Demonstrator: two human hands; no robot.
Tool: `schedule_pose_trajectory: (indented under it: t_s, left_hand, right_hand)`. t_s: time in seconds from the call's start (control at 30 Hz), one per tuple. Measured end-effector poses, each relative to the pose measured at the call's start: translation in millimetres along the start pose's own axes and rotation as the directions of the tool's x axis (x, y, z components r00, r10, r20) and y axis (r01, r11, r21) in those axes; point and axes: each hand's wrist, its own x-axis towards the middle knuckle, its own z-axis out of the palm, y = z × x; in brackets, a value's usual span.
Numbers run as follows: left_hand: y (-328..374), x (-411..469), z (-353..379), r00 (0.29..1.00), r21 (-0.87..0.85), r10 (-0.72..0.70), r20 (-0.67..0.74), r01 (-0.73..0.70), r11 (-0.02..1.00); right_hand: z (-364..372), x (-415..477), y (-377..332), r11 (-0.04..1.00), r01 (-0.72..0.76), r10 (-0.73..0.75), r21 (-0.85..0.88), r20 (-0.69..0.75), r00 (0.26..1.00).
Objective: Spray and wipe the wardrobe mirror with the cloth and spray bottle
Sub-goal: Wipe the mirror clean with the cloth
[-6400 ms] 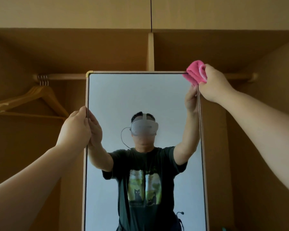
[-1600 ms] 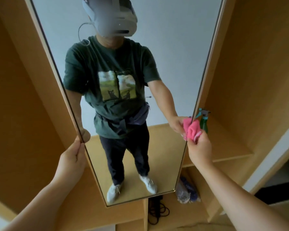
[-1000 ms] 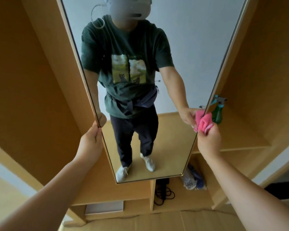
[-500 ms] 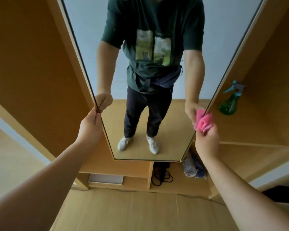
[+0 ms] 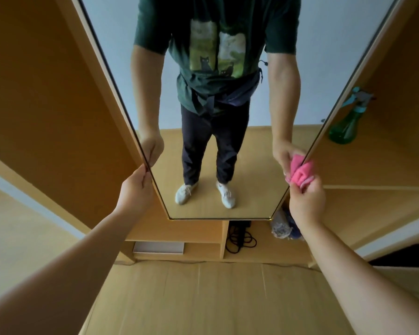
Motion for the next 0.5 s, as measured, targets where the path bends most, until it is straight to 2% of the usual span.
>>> schedule_pose_trajectory:
  t_s: [0.5]
  left_hand:
    - [-21.8, 6.9, 10.7, 1.000, 0.094, 0.016, -0.001, -0.016, 0.995]
  right_hand:
    - [16.7, -17.6, 35.3, 0.998, -0.048, 0.049, -0.041, 0.025, 0.998]
